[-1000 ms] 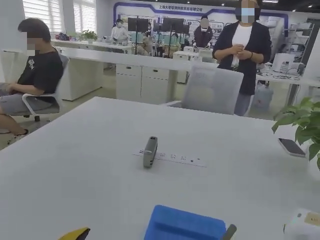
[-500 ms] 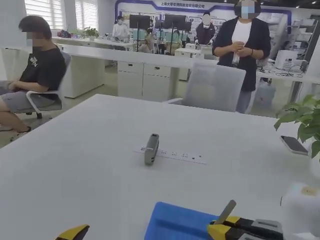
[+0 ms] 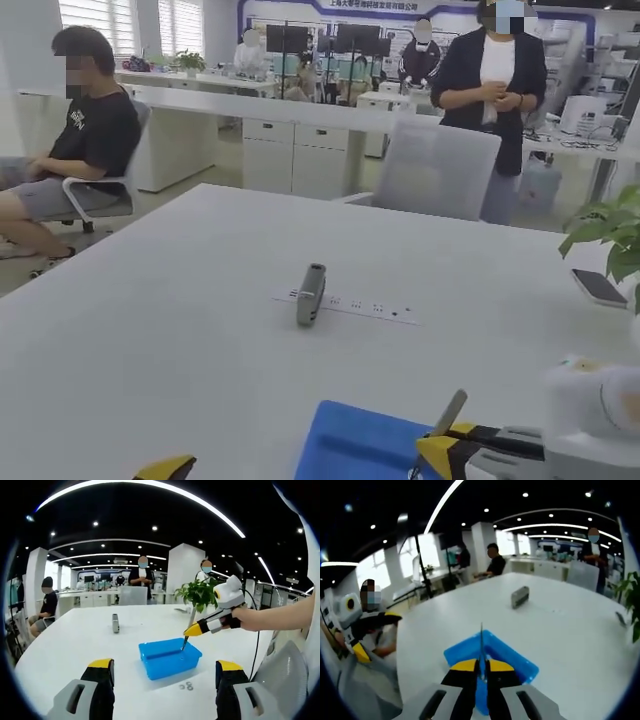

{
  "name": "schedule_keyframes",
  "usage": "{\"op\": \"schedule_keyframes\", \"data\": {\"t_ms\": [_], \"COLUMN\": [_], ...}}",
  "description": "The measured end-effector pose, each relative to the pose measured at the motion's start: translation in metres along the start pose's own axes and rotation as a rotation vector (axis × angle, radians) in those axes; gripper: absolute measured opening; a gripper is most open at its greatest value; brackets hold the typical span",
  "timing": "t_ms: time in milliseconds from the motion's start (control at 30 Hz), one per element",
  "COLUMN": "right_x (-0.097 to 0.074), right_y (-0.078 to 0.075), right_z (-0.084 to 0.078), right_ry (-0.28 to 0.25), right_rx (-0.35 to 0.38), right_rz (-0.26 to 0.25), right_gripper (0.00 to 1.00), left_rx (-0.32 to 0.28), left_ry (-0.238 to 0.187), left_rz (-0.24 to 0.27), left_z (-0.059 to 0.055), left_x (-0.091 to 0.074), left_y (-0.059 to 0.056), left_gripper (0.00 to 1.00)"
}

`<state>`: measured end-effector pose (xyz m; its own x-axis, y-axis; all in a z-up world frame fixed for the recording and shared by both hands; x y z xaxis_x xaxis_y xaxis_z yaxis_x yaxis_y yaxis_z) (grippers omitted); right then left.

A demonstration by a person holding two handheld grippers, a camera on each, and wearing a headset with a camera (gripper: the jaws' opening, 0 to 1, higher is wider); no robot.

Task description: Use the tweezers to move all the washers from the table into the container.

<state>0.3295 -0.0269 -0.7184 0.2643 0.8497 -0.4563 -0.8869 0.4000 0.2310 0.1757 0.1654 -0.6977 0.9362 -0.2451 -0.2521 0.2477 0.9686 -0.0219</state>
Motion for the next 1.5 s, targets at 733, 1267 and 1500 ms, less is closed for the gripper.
{"op": "schedule_keyframes", "data": {"t_ms": [733, 1267, 1500], "right_x": [0.031, 0.037, 0.040], "right_y": [-0.019, -0.022, -0.025], "right_z": [-0.022, -0.030, -0.031], "right_ry": [0.099, 0.139, 0.144], "right_rx": [0.006, -0.008, -0.008], "right_rz": [0.009, 0.001, -0.002], "right_gripper": [0.03, 0.03, 0.03], "left_rx": [-0.027, -0.077, -0.078], "left_ry": [0.005, 0.006, 0.005], "left_rz": [0.003, 0.012, 0.010], "left_z": [0.003, -0.004, -0.005], "left_x": [0.000, -0.001, -0.001], "left_y": [0.002, 0.006, 0.005], "left_gripper": [0.84, 0.84, 0.84]}}
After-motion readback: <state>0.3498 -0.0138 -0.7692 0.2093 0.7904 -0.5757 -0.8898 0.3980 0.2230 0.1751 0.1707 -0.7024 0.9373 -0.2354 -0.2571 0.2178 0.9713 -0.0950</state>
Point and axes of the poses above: the centre of the closed fingertips' face, and the gripper's own axes: x roughly forward along the fingers, y roughly to its left, z roughly out of its top, the point moved 7 cm from there along -x, roughly backward along the fingers, and after that the axes turned 11 degrees about z, right-handed, at the moved point
